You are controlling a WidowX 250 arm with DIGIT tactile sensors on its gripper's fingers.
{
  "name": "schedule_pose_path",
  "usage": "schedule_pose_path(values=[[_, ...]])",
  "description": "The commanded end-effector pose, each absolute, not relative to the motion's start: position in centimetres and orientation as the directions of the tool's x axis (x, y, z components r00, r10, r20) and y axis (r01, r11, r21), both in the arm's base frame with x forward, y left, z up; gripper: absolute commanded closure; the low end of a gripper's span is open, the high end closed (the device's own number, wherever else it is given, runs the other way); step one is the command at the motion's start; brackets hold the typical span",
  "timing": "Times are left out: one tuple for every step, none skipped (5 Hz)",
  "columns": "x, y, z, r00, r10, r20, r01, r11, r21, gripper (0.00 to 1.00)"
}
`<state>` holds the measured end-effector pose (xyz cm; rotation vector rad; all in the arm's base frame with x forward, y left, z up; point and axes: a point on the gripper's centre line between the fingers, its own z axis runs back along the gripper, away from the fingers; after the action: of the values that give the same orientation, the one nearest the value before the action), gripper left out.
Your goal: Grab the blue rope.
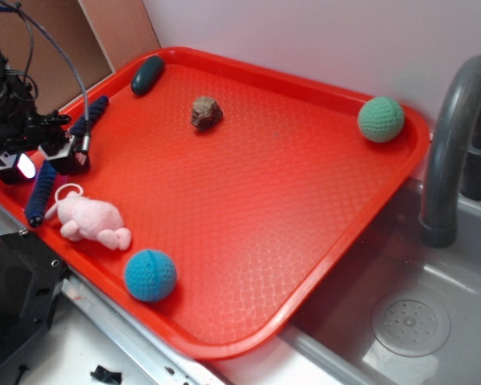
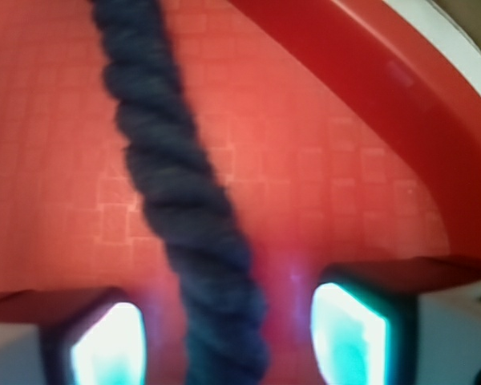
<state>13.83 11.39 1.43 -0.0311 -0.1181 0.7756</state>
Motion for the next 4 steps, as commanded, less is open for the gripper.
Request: schedule_pose_path(values=[[13.4, 11.4, 1.0, 0.709, 0.701, 0.075, -0.697, 0.713, -0.074, 1.0], [14.0, 10.9, 1.7, 0.721, 0.688, 0.081, -0.684, 0.726, -0.07, 1.0], [15.2, 9.7, 4.6, 0.776, 0.619, 0.122, -0.622, 0.783, -0.011, 1.0], [16.5, 7.7, 9.0, 0.858, 0.495, 0.137, -0.499, 0.866, -0.001, 1.0]])
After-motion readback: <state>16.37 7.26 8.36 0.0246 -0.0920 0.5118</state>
